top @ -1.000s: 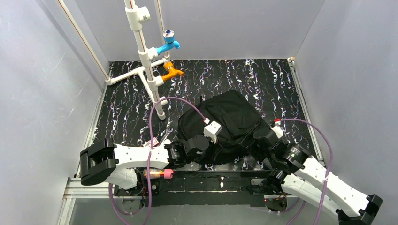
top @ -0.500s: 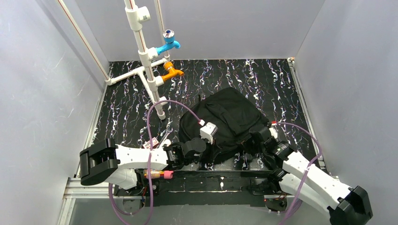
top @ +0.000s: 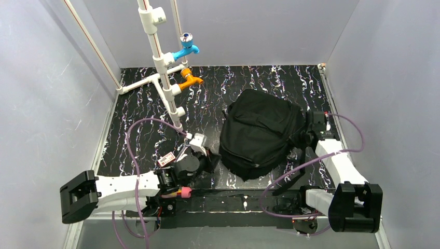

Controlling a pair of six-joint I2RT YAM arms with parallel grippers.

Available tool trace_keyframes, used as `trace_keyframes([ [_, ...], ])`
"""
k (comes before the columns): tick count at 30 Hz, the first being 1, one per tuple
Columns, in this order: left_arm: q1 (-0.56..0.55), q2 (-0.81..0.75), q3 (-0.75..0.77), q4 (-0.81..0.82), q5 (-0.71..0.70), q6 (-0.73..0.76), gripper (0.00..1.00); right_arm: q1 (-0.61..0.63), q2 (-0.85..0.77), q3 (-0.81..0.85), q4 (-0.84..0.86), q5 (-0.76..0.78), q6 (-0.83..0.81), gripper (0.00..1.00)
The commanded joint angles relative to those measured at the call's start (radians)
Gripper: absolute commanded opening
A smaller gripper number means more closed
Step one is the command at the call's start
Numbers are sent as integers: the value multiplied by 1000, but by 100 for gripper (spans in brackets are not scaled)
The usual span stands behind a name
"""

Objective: Pack the student bag
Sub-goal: Zip the student bag at the center of the board.

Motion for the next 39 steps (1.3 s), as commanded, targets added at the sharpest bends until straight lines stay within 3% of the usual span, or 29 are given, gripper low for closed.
trace_keyframes([
  [1, 124, -19, 15, -7, 48, -51, 0, -74, 70, 147, 30, 153, -292, 1],
  [3, 129, 39, 70, -11, 133, -29, 0, -74, 105, 192, -23, 156, -345, 1],
  [6, 128, 121, 145, -5, 347, -10, 0, -73, 112, 181, 2, 8, -393, 1],
  [8, 129, 186, 197, 1, 512, 10, 3, -68, 96, 193, -27, -20, -424, 21],
  [11, 123, 258, 222, 36, 620, -33, 40, -67, 55, 199, -62, -58, -456, 28],
  [14, 109, 358, 268, 81, 682, -47, 53, -67, 40, 221, -108, -99, -460, 39],
  [22, 114, 587, 405, 105, 712, -266, 53, -65, 9, 254, -155, -165, -473, 44],
  [27, 118, 591, 416, 123, 686, -276, 37, -64, 4, 232, -142, -178, -469, 43],
  [29, 118, 570, 410, 124, 671, -287, 35, -64, 3, 229, -137, -184, -466, 43],
  [33, 123, 550, 429, 127, 696, -317, 36, -64, 5, 230, -132, -195, -460, 43],
  [37, 123, 556, 449, 128, 743, -355, 49, -62, 5, 231, -131, -192, -461, 43],
  [39, 123, 553, 450, 128, 752, -362, 49, -62, 9, 226, -125, -195, -460, 43],
])
